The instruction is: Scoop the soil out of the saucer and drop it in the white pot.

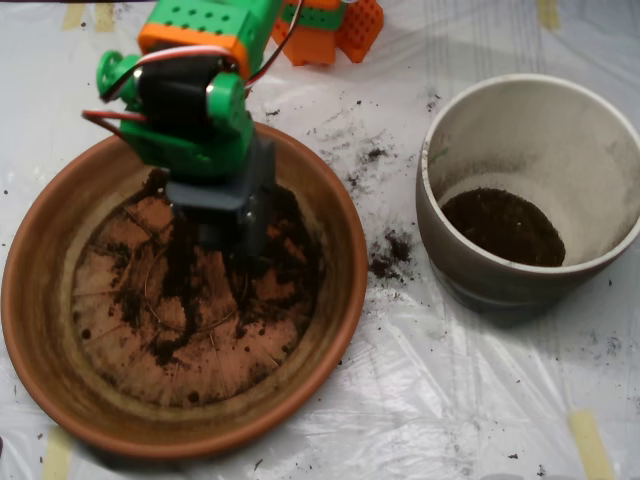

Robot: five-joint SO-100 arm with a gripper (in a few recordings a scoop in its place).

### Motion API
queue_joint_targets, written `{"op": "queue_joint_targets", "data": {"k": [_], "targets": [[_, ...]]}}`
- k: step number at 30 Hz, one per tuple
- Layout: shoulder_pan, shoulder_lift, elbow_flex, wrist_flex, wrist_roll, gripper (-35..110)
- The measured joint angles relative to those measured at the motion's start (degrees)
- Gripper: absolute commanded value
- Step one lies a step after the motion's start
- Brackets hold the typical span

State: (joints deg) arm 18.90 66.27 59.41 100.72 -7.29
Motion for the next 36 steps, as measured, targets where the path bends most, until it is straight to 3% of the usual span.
{"op": "queue_joint_targets", "data": {"k": [9,15,21,31,34,36], "targets": [[-10.63,24.61,21.53,-11.43,0.35,-1],[-17.58,35.68,23.73,-14.33,-0.09,-1],[-26.28,35.51,15.38,-11.34,-2.9,-1],[-38.85,20.04,-5.01,-5.62,-7.82,0],[-41.04,17.49,-6.24,-4.83,-7.82,23],[-42.54,17.14,-6.24,-4.04,-8.26,30]]}}
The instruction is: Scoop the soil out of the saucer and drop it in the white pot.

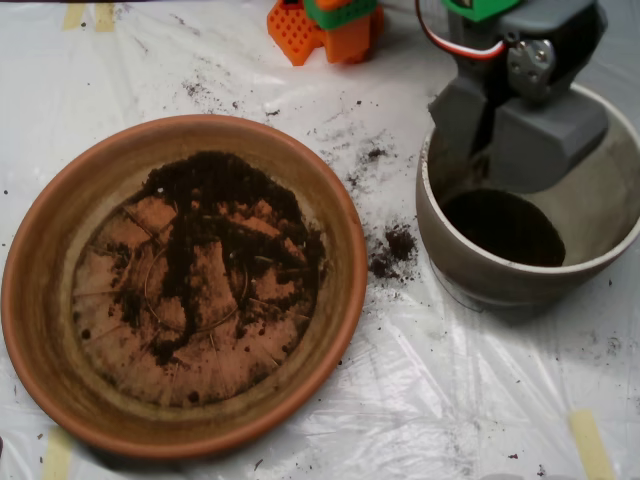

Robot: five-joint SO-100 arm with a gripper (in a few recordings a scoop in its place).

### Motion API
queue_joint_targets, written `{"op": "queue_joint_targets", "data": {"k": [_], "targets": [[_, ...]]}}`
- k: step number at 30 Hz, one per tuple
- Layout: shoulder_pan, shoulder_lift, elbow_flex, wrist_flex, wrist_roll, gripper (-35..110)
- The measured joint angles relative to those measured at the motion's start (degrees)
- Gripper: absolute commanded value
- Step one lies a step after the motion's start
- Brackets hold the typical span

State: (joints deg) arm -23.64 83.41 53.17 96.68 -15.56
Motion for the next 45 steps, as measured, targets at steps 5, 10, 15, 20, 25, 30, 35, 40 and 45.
{"op": "queue_joint_targets", "data": {"k": [5,10,15,20,25,30,35,40,45], "targets": [[-0.88,-0.09,0.0,1.76,-0.7,37],[0.09,-0.09,-0.09,2.9,-0.7,44],[0.53,-0.09,-0.09,2.99,0.0,45],[0.09,0.53,0.53,2.9,0.44,45],[3.43,5.45,1.41,1.93,3.43,47],[13.01,8.61,1.41,1.67,8.09,49],[23.73,9.05,6.42,1.14,11.69,49],[32.52,10.63,19.6,-4.66,11.78,49],[38.5,12.39,34.72,-12.04,9.14,55]]}}
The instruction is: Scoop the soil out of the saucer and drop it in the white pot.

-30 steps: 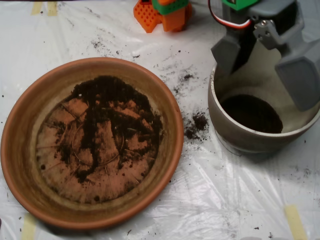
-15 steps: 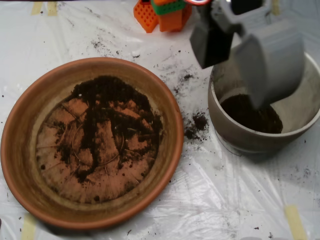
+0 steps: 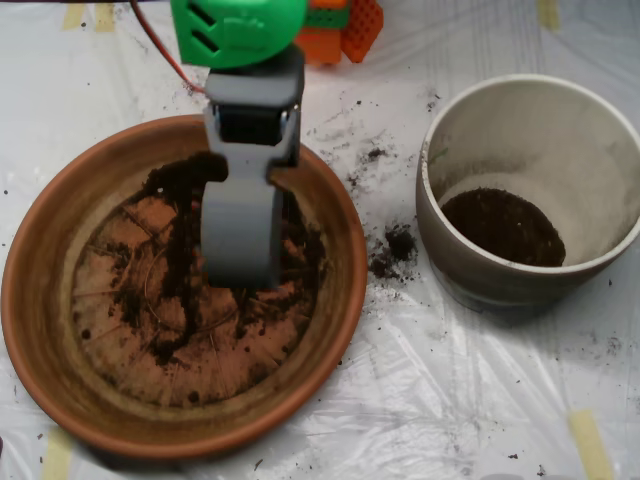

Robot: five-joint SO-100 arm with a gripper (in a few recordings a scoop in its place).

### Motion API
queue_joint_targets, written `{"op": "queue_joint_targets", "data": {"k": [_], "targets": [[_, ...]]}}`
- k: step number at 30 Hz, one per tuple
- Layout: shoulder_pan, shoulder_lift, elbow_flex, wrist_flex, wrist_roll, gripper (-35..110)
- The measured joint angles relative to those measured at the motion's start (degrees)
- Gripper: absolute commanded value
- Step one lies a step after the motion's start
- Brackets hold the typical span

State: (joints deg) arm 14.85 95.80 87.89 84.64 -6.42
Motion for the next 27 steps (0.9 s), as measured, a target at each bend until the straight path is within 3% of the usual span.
{"op": "queue_joint_targets", "data": {"k": [10,17,27], "targets": [[5.27,1.85,17.31,-10.81,-3.34,55],[10.11,0.35,18.63,-14.06,-5.89,55],[12.57,-15.91,14.59,-16.35,-6.06,57]]}}
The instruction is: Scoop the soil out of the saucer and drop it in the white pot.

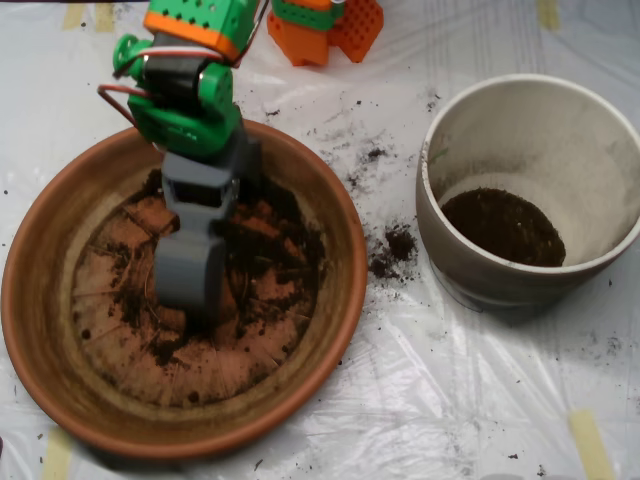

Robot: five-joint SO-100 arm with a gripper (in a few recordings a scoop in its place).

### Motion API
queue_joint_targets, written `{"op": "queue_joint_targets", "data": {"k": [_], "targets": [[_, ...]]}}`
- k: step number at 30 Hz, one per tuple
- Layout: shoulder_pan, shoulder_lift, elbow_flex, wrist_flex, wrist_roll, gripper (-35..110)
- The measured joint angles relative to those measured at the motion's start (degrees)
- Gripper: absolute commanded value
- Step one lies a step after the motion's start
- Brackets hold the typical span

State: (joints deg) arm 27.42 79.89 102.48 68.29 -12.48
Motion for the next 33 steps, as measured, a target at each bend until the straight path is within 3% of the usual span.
{"op": "queue_joint_targets", "data": {"k": [14,26,33], "targets": [[1.93,-17.84,-20.21,10.2,0.44,58],[2.72,-21.8,-28.12,11.6,-1.32,40],[4.31,-15.38,-20.92,7.47,-2.2,28]]}}
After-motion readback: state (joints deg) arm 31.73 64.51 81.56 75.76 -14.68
